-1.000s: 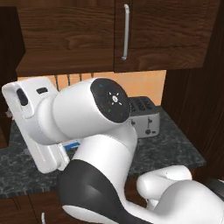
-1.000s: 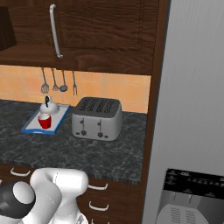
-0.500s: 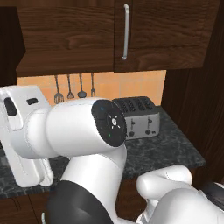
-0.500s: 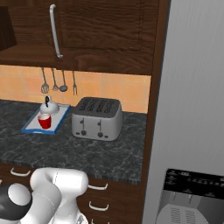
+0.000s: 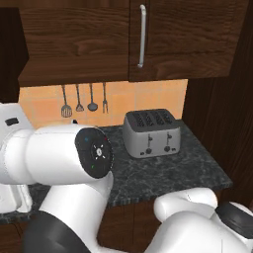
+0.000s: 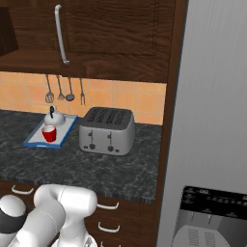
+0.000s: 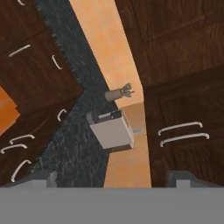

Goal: Pick the kettle from the counter and place it on the tray. Then pick the mug from the cabinet and place it on the tray. Then close the cabinet doors.

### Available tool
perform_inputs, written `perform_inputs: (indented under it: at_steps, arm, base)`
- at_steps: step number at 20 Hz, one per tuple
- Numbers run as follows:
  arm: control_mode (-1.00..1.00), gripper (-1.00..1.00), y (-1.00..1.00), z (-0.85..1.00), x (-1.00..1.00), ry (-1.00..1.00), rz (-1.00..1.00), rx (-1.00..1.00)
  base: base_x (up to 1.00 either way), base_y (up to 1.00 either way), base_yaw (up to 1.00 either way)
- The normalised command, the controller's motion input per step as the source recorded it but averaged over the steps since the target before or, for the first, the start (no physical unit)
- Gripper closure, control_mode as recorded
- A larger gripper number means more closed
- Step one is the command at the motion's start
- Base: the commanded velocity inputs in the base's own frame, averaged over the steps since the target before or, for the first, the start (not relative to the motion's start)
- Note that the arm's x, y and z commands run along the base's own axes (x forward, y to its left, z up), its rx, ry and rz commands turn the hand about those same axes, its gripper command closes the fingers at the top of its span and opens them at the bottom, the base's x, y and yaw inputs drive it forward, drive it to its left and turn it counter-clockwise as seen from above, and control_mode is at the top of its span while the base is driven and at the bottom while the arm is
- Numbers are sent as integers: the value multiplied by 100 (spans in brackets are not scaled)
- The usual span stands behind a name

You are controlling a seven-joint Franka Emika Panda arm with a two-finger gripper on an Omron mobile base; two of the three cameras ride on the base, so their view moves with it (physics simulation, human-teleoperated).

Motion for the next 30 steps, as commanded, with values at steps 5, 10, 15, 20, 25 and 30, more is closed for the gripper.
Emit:
perform_inputs:
  at_steps: [5,10,15,20,25,30]
  arm:
    - [-100,-100,32,0,26,-9,3,0]
    - [-100,-100,9,0,31,-4,0,0]
    - [-100,-100,0,0,44,0,0,0]
    - [-100,-100,-3,0,44,0,-2,0]
    - [-100,-100,-40,3,30,1,-19,0]
    - [-100,-100,-62,7,21,3,-25,0]
  base:
    - [0,0,0]
    - [0,0,0]
    - [0,0,0]
    - [0,0,0]
    - [0,0,0]
    - [0,0,0]
